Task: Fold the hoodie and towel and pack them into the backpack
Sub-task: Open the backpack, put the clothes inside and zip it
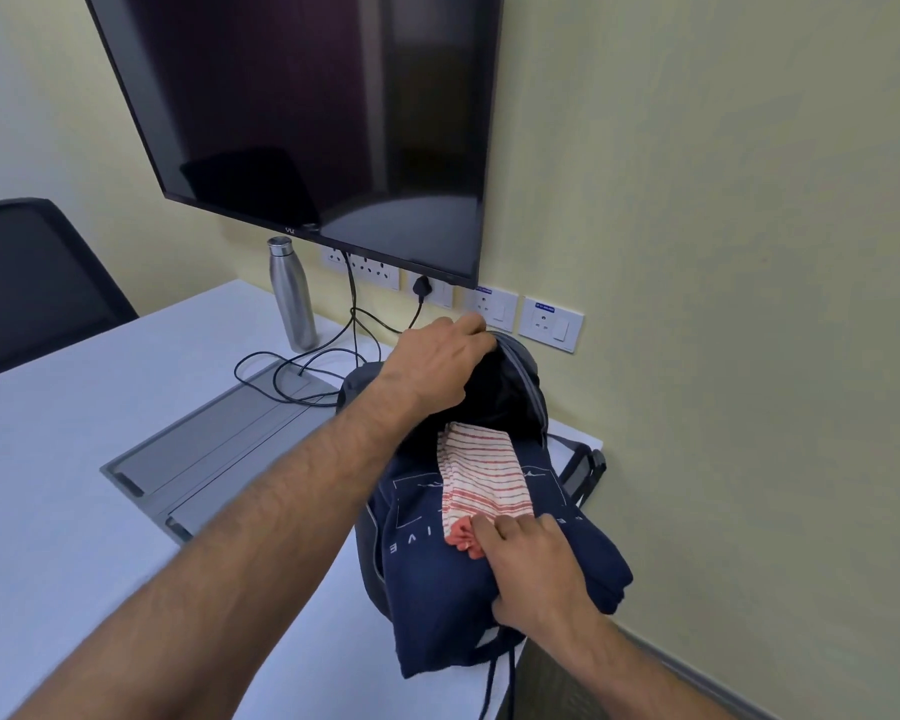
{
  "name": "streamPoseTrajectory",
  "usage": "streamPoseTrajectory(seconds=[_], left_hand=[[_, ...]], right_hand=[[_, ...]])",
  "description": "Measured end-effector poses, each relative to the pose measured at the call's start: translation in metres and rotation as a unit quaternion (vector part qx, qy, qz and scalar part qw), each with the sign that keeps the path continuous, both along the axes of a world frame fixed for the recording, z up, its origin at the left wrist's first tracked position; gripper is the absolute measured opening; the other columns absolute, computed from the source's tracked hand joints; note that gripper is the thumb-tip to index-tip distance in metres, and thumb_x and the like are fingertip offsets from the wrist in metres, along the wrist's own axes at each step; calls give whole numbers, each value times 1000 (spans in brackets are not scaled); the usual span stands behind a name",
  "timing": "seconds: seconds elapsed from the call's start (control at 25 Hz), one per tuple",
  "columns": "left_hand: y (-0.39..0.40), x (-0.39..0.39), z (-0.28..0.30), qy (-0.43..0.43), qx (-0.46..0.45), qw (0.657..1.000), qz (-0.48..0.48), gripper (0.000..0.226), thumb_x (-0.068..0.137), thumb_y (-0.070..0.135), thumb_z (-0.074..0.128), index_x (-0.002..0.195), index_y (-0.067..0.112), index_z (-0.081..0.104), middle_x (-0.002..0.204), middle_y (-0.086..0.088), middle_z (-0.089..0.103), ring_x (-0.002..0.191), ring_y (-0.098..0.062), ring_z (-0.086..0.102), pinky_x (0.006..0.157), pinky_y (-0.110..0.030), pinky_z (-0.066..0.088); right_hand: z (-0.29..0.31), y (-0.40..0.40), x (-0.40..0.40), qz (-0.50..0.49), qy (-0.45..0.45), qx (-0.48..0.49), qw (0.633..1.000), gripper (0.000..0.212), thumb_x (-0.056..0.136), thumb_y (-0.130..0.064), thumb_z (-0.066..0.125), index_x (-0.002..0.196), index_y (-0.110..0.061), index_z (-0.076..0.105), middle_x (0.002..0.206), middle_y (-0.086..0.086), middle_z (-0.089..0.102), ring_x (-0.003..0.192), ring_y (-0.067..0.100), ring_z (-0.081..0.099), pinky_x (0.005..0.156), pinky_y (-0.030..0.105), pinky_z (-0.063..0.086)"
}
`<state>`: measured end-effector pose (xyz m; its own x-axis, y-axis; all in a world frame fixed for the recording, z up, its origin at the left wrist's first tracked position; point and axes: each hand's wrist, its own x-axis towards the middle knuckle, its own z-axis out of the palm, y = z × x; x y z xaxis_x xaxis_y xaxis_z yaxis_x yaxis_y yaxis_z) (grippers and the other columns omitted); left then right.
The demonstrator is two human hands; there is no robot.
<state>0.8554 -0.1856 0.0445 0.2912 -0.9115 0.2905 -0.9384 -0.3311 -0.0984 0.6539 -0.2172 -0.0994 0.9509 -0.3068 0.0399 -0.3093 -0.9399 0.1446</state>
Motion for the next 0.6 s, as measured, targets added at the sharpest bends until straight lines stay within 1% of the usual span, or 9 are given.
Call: streamPoseTrajectory(seconds=[0.12, 0.24, 0.32, 0.36, 0.44, 0.48, 0.6], left_hand=[[4, -7, 0, -15, 2, 1000, -27, 55, 86, 9, 67, 136, 24, 50, 132, 3, 46, 104, -23, 55, 60, -35, 42], [9, -11, 0, -21, -2, 999, -44, 55, 86, 5, 63, 136, 23, 50, 134, 3, 46, 103, -23, 54, 58, -34, 39], [13, -12, -2, -17, -6, 998, -54, 54, 86, 3, 60, 135, 22, 51, 135, 2, 46, 103, -24, 54, 58, -35, 43], [15, -11, -4, -17, -6, 998, -59, 53, 86, 3, 59, 135, 22, 51, 136, 2, 45, 103, -24, 53, 58, -36, 45], [17, -10, -7, -18, -6, 998, -64, 52, 87, 6, 60, 135, 22, 50, 138, 1, 44, 104, -24, 53, 60, -37, 50], [18, -9, -9, -17, -5, 998, -63, 52, 88, 7, 60, 136, 23, 49, 138, 1, 44, 104, -24, 53, 62, -38, 52], [17, -8, -11, -8, -12, 998, -60, 52, 87, 6, 60, 136, 23, 50, 136, 1, 44, 102, -24, 53, 66, -42, 55]], right_hand=[[1, -9, 27, -5, 8, -6, 1000, 70, 66, -22, 74, 129, -20, 43, 109, 5, 65, 98, 30, 61, 88, 43, 41], [-5, -21, 64, -27, -7, 1, 1000, 65, 61, -21, 76, 120, -21, 48, 107, 5, 65, 96, 31, 62, 85, 43, 42], [-10, -28, 86, -48, 9, -3, 999, 65, 52, -24, 82, 111, -21, 55, 100, 6, 67, 89, 30, 64, 79, 42, 46], [-12, -31, 95, -59, 16, -4, 998, 68, 45, -25, 86, 106, -20, 59, 94, 7, 68, 84, 30, 65, 74, 42, 48], [-16, -36, 106, -68, -1, -10, 998, 74, 32, -24, 90, 101, -18, 63, 86, 9, 68, 74, 30, 64, 66, 41, 51], [-18, -38, 109, -69, -6, -13, 998, 74, 33, -23, 89, 102, -18, 63, 87, 10, 68, 75, 30, 64, 66, 41, 51], [-24, -38, 113, -70, -20, -20, 997, 70, 45, -18, 85, 110, -17, 61, 97, 12, 68, 83, 33, 63, 73, 44, 50]])
